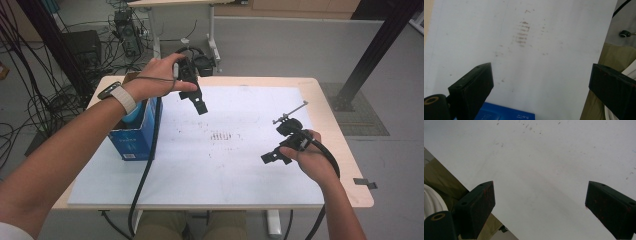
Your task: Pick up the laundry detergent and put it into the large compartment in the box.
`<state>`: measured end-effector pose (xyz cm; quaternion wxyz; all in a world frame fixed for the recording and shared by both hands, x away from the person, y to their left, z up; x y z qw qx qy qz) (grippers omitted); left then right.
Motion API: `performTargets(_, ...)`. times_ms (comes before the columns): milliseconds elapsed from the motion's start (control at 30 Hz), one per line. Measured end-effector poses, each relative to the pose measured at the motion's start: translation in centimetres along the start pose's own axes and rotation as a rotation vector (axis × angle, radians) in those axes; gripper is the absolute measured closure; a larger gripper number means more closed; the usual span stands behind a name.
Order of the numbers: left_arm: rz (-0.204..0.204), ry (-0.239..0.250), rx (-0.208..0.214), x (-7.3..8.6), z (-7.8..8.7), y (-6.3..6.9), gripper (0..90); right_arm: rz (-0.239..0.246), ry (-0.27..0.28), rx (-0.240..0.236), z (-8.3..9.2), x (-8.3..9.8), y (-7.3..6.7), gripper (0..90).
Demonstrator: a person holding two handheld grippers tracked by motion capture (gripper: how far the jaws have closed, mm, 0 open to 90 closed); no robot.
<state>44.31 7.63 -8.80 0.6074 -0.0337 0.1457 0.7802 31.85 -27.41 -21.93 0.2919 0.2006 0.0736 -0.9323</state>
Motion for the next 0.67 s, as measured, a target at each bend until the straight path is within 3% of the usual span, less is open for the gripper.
performTargets(667, 0.01, 0.012, 0.002, 0.31, -0.06, -0.17, 6.0, 0.003, 0.005, 0.002, 0.03, 0.3, 0.07, 9.0)
Point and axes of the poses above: each handheld gripper's, and its own axes: z roughly backward along the jaws, x roughly out of its underside, y roughly to its right, the point moved 3 cm from there along -z, roughly forward along the jaws, and after that the axes turned 10 degrees about x, right-handed, at the moved point
